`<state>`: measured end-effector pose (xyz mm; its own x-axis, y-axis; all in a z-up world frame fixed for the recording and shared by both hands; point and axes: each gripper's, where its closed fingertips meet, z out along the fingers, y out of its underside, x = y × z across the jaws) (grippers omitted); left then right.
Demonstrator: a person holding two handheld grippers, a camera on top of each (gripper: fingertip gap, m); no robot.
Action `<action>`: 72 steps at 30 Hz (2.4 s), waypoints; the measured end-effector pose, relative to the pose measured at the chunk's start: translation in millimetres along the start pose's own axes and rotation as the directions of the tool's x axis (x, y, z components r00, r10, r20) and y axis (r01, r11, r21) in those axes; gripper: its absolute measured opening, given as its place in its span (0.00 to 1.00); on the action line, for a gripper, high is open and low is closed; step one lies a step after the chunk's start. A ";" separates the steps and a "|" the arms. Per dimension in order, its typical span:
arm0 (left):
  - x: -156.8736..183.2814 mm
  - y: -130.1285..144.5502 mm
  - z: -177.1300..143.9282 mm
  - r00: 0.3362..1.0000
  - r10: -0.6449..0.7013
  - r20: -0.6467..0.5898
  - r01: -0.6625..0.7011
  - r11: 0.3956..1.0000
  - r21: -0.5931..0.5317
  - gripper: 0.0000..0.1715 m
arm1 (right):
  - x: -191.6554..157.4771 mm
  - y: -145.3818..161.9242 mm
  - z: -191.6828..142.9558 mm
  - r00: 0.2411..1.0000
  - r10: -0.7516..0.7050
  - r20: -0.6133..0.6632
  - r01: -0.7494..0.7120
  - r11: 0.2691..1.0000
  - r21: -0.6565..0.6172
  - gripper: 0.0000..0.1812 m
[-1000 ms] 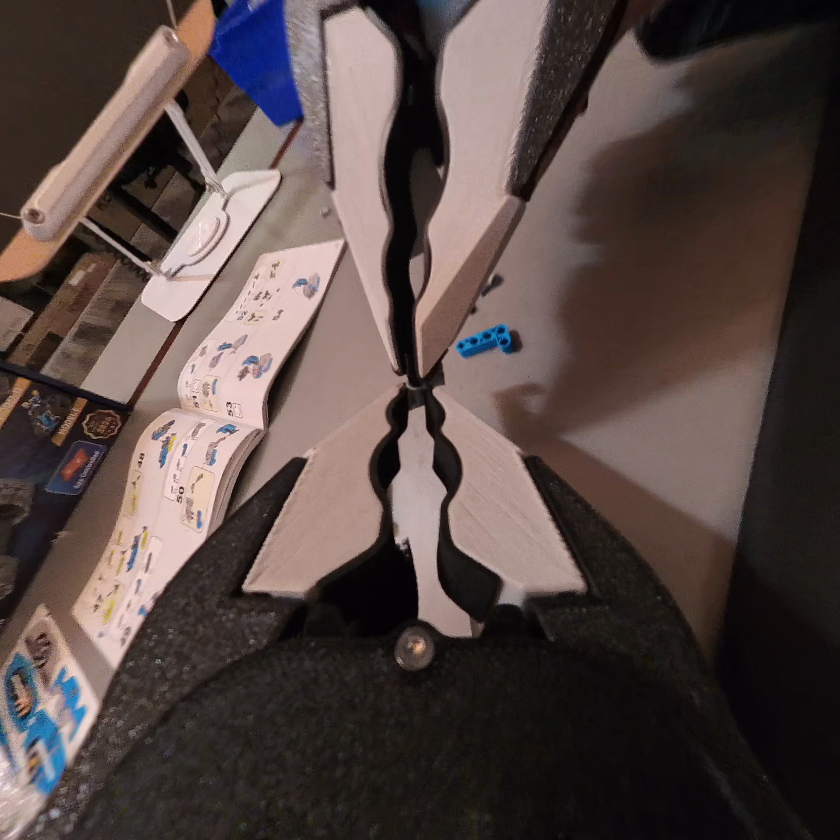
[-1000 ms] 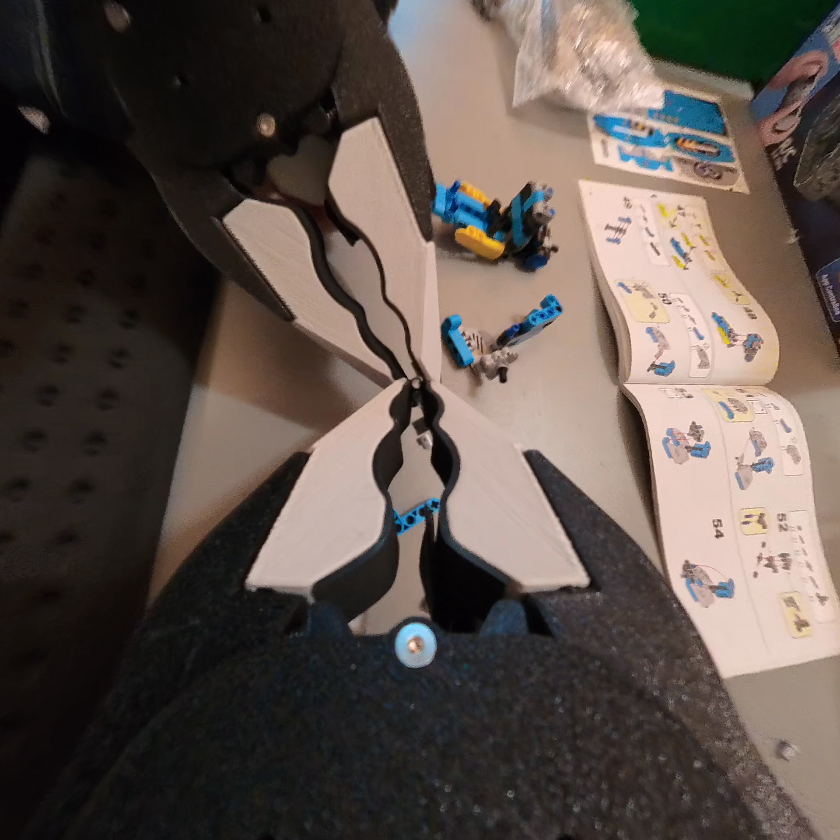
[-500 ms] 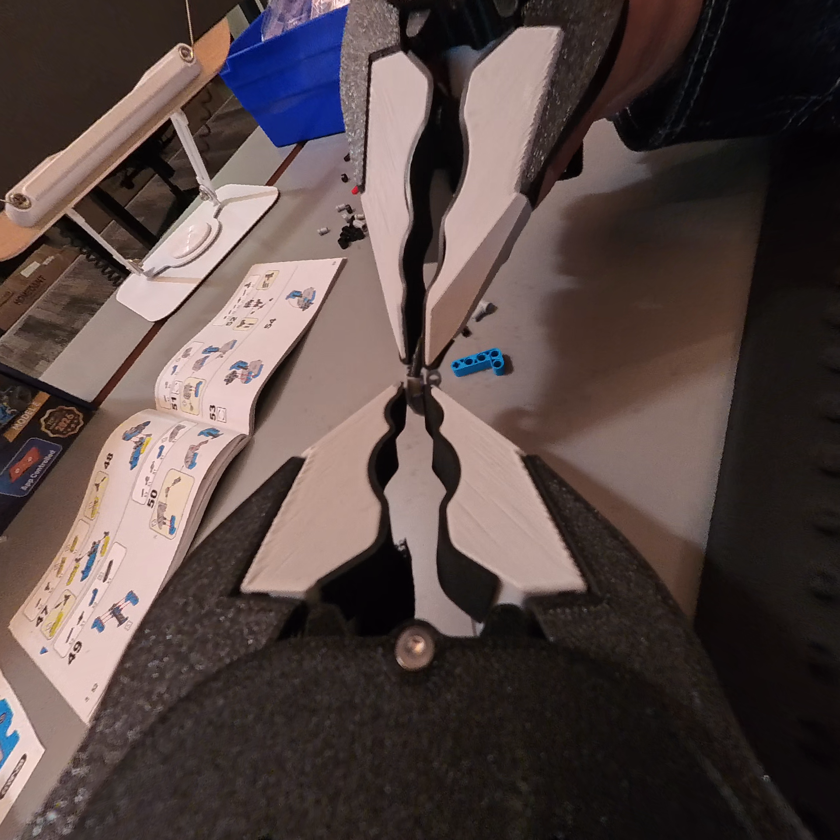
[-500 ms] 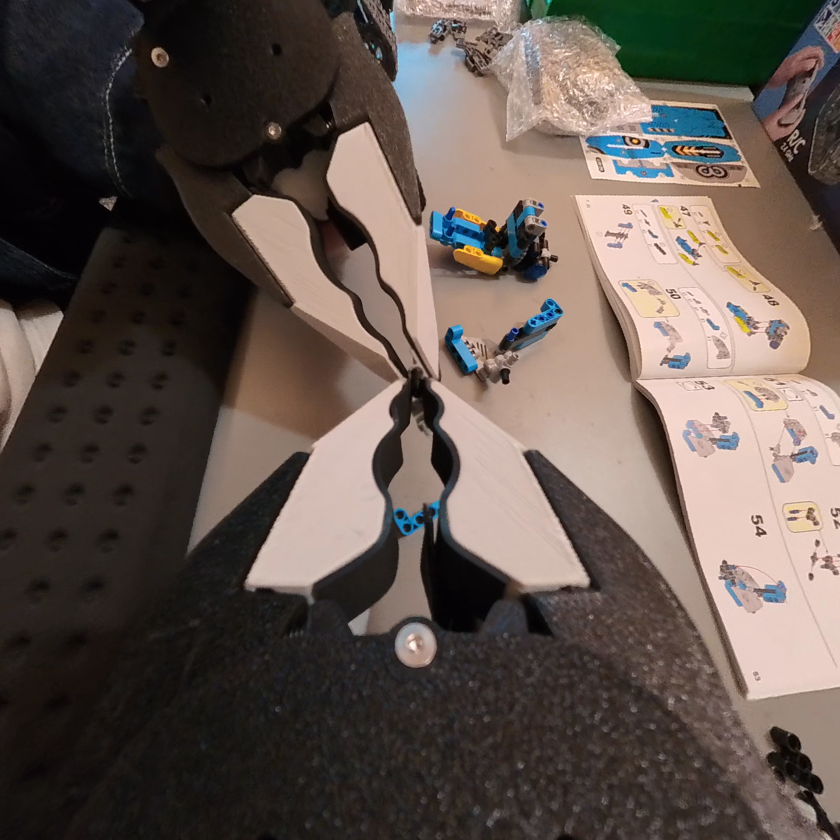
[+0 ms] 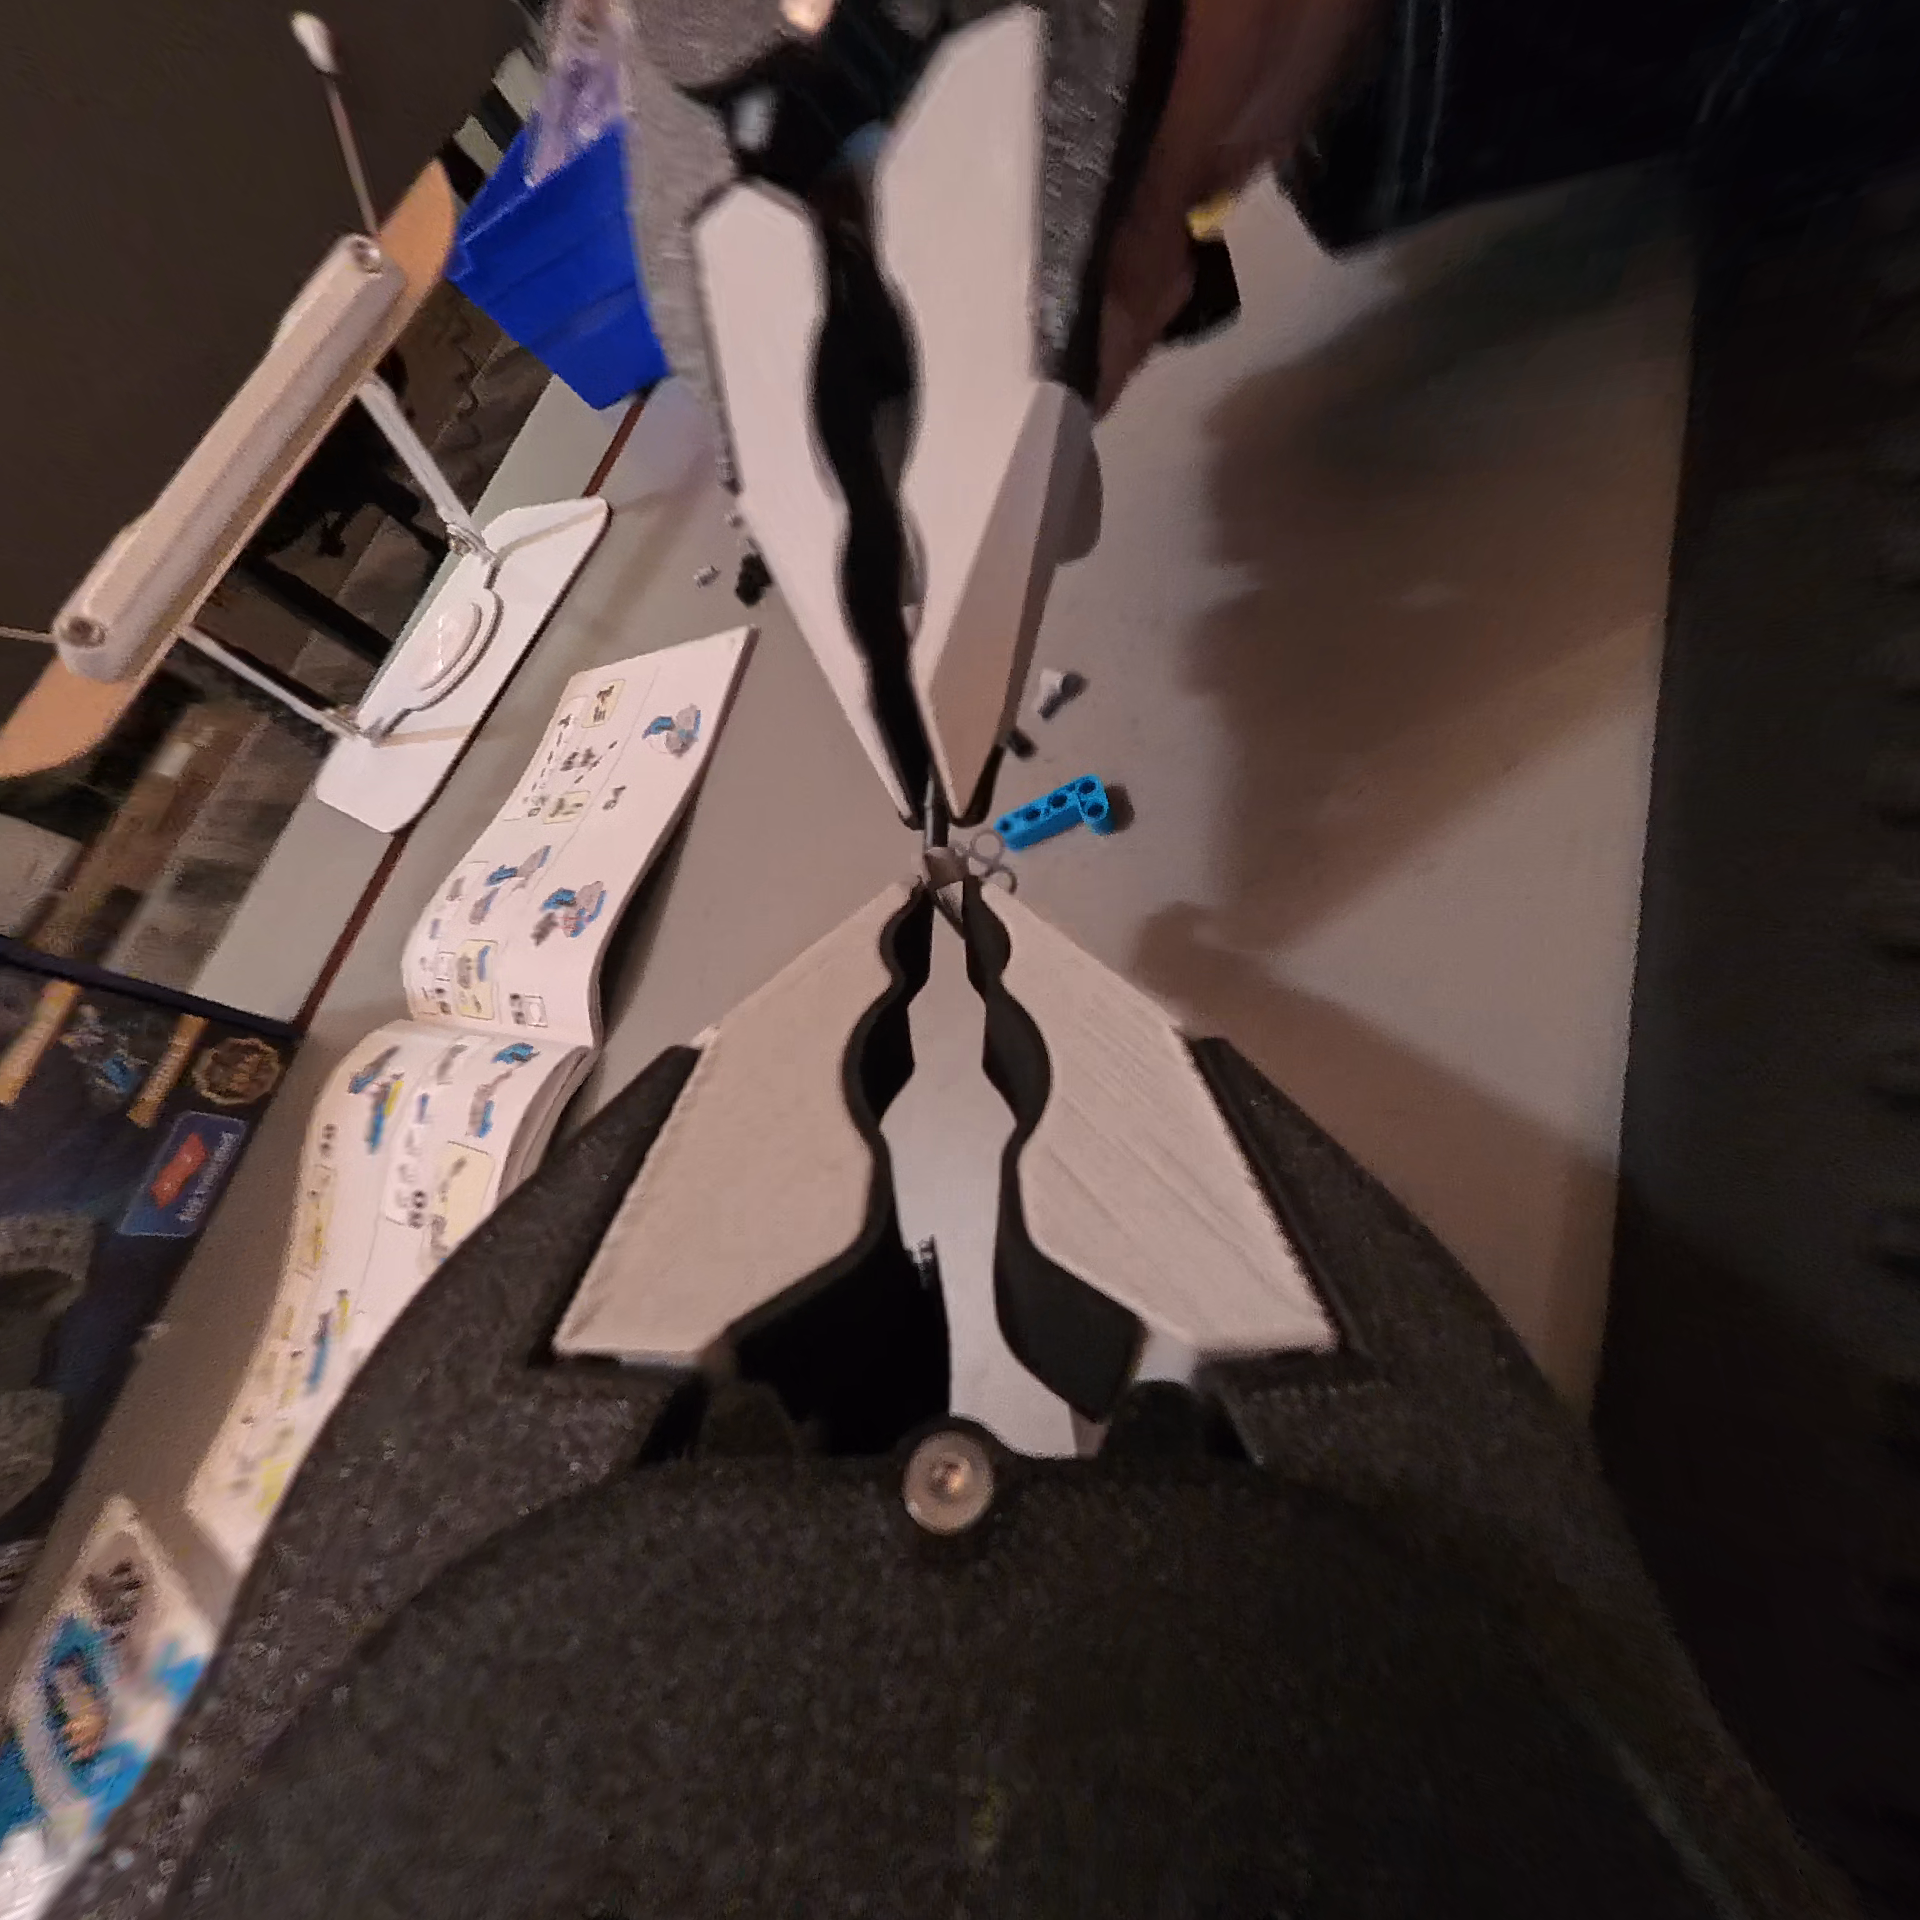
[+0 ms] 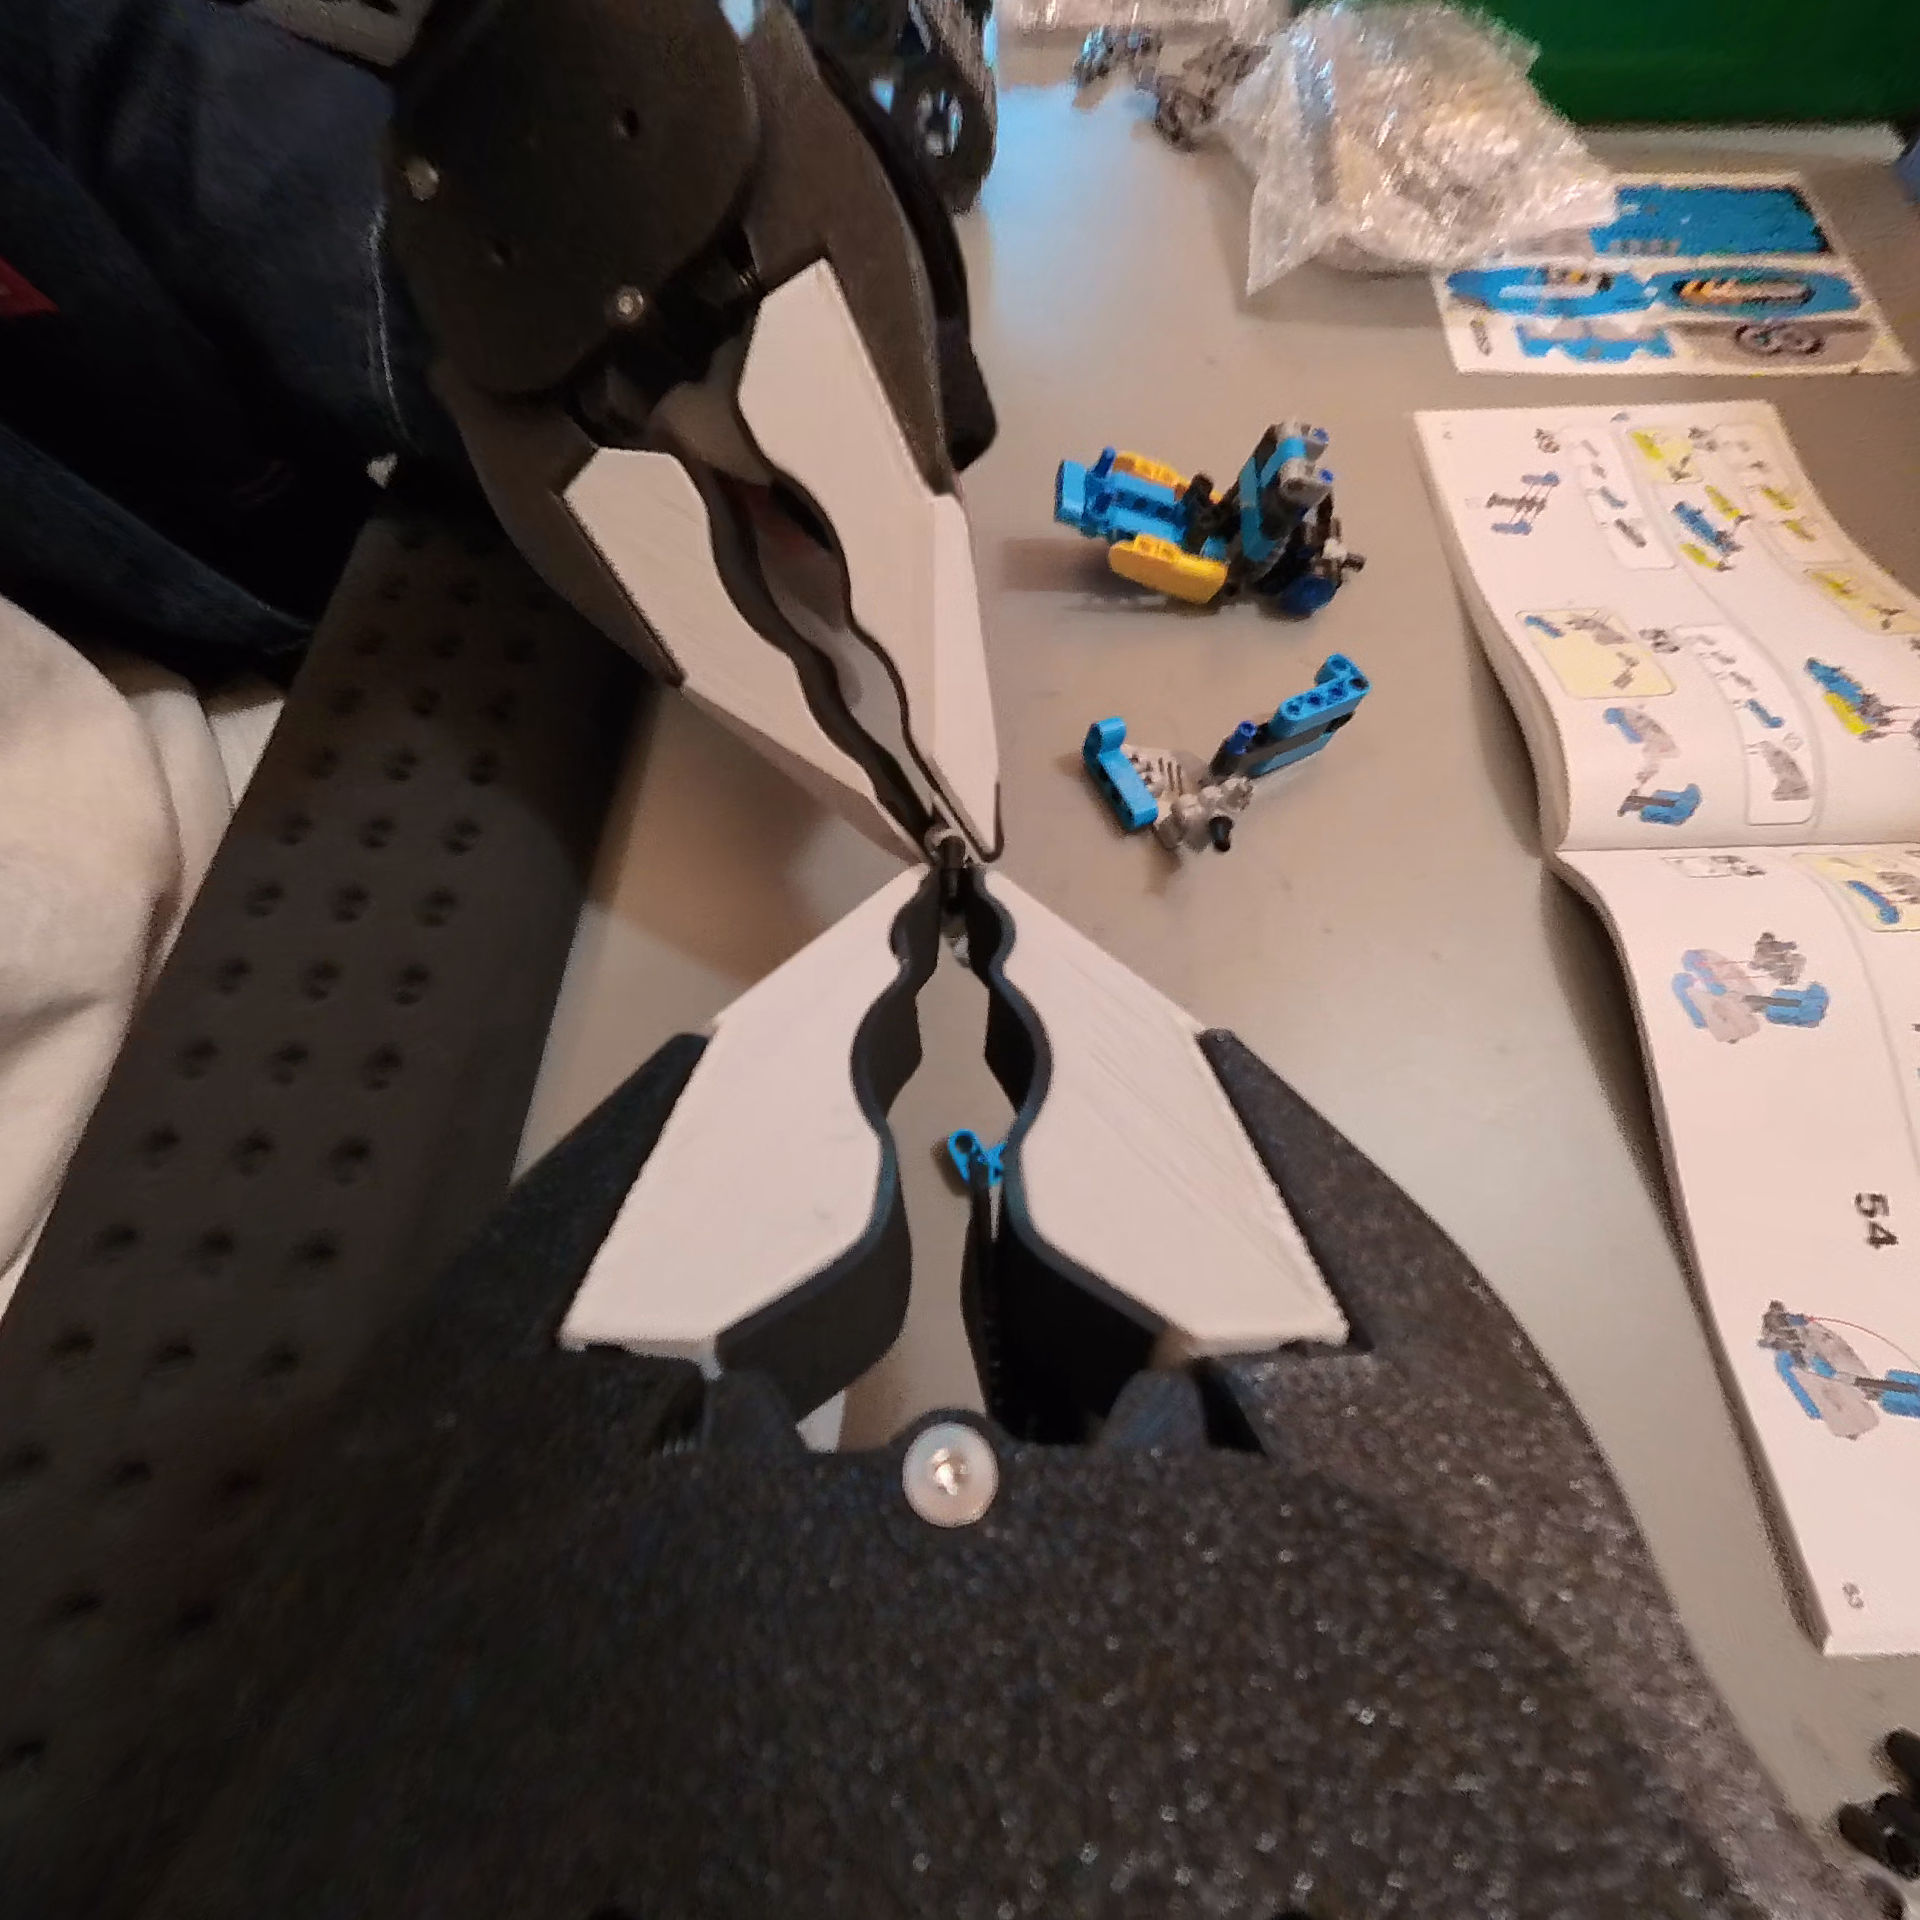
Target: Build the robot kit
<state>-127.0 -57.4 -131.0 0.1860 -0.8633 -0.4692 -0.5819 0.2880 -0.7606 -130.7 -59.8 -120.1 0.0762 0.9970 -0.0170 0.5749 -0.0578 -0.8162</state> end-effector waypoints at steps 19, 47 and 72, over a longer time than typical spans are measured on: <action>12.7 23.2 11.7 0.994 0.113 0.000 -0.112 0.981 -0.158 0.01 | 0.1 25.2 19.3 0.989 -0.131 -0.071 0.114 0.973 -0.202 0.01; -18.3 2.6 0.4 0.994 -0.051 0.096 0.054 0.998 -0.028 0.01 | 24.2 0.0 -0.5 0.989 -0.016 -0.147 0.023 0.999 0.046 0.02; -35.0 21.5 -0.2 0.980 -0.096 0.174 0.114 0.989 -0.099 0.02 | 81.3 108.9 -40.6 0.911 0.124 -0.394 -0.198 0.968 -0.152 0.02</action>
<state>-146.2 -21.1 -130.9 0.3757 -0.8017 -0.4649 -0.6321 0.1451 -0.7612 -28.8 12.8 -186.9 0.4618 0.8800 0.1111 0.6656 -0.2610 -0.6992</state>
